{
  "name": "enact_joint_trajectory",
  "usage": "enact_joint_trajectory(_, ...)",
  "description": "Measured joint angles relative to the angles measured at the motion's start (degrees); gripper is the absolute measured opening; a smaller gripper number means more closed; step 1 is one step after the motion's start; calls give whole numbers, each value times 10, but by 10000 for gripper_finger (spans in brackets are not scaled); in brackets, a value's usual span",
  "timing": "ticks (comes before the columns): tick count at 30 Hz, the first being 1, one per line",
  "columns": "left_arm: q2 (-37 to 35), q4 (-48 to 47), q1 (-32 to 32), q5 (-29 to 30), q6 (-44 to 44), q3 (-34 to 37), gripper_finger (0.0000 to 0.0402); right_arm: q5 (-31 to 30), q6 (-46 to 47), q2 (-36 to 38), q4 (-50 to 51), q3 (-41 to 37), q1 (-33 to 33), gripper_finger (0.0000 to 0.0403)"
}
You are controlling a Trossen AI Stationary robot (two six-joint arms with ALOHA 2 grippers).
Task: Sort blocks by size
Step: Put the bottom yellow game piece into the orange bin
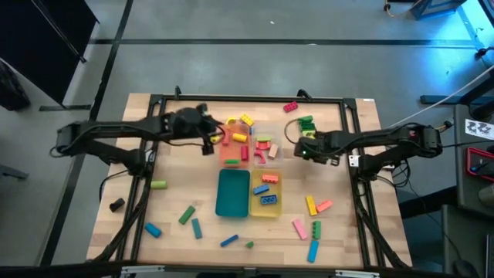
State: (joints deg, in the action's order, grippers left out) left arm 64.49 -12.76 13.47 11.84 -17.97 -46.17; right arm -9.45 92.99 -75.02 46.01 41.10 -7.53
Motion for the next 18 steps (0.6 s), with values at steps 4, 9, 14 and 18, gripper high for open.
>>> enact_joint_trajectory(4,-49,-58,36,1,55,0,128,48,-87,0,-56,46,1,157)
enact_joint_trajectory(9,-94,-153,52,0,129,0,128,102,-174,0,-146,92,27,149)
enact_joint_trajectory(14,-120,-248,52,0,164,0,128,105,-215,0,-223,110,87,155)
enact_joint_trajectory(18,-129,-322,52,-1,213,0,128,75,-218,-8,-253,110,141,160)
